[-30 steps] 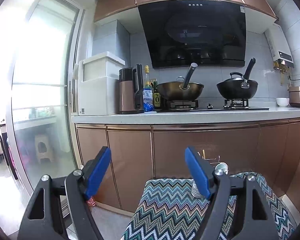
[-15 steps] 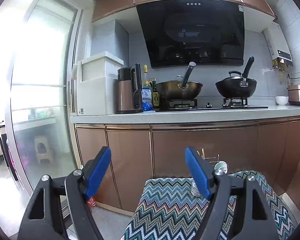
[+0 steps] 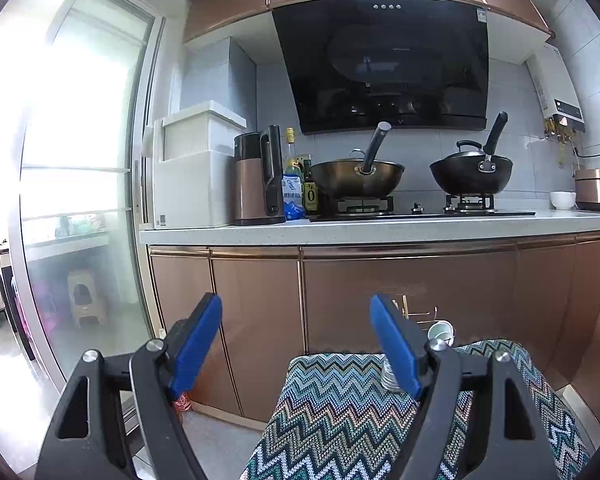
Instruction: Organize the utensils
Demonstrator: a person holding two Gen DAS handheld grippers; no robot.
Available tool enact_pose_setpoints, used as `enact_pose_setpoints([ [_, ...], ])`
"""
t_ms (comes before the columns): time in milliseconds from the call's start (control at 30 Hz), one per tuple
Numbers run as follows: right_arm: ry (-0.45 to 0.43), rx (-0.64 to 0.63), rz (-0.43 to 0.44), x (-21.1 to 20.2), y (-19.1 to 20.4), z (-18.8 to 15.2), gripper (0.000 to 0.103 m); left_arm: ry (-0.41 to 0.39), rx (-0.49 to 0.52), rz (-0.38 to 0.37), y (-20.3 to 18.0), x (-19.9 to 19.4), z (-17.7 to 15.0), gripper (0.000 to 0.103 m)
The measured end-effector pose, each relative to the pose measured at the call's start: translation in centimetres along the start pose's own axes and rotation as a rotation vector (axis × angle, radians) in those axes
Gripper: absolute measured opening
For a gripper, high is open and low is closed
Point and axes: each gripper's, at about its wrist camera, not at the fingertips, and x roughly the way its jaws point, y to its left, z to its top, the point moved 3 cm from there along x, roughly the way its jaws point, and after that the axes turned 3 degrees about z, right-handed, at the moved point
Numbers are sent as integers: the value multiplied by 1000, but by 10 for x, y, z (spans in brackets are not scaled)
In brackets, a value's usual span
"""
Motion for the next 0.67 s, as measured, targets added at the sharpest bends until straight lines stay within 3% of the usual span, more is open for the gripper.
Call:
enact_pose_setpoints([
  [667,2,2,-6,-1,-4,-4,103,6,-1,-6,0,1,-3,75],
])
